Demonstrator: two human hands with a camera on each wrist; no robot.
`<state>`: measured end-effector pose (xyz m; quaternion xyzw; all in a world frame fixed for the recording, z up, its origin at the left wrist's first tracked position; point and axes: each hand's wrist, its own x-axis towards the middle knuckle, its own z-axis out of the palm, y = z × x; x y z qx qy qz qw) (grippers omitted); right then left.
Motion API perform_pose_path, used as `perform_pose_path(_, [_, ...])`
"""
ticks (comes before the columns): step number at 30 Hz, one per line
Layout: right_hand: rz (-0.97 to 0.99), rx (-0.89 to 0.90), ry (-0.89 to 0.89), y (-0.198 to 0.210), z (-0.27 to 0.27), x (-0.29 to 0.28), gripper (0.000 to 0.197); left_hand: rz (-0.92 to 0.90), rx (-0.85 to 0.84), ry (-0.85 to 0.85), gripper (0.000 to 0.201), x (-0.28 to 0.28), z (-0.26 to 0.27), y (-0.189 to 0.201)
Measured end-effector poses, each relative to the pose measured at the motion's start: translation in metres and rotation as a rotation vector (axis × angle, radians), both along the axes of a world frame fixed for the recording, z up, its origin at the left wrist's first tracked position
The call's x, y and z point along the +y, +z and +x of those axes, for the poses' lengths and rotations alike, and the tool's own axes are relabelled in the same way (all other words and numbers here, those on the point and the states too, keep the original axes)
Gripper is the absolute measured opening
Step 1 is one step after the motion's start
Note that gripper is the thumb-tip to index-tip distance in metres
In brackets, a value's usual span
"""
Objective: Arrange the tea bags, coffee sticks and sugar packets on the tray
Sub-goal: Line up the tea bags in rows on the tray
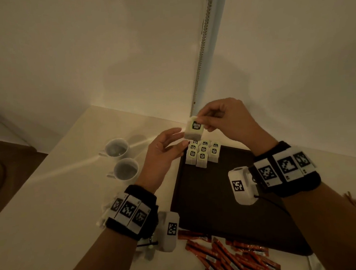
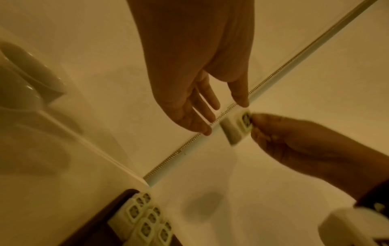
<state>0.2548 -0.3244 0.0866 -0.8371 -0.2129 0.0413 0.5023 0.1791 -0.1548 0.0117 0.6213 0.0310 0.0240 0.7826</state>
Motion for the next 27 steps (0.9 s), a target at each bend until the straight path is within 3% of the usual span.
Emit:
perform_pose_path(3, [-0.196,0.071,-0.043,-0.036,0.006,-0.026,0.011,0.114,0.081,0.036,0.017,0.022,-0.016,-0.014])
perform_pose_path(7, [-0.455,0.239,-0.104,-0.099,0.013,-0.052,0.015,0.266,0.130,0.024,0.016,0.058,-0.047,-0.037])
perform_pose_path(12, [-0.560,0.406,-0.091,-0.161,0.018,-0.070,0.016,0.222,0.263,0.132,0.018,0.089,-0.093,-0.066])
perform_pose_path(19, [-0.475,0.323,-0.290,-0.189,0.036,-0.066,0.013,0.208,0.421,0.232,0.018,0.116,-0.149,-0.094])
perform_pose_path(27, [-0.523,0.296,-0.344,-0.198,0.053,-0.059,0.009,0.235,0.542,0.289,0.019,0.136,-0.180,-0.101])
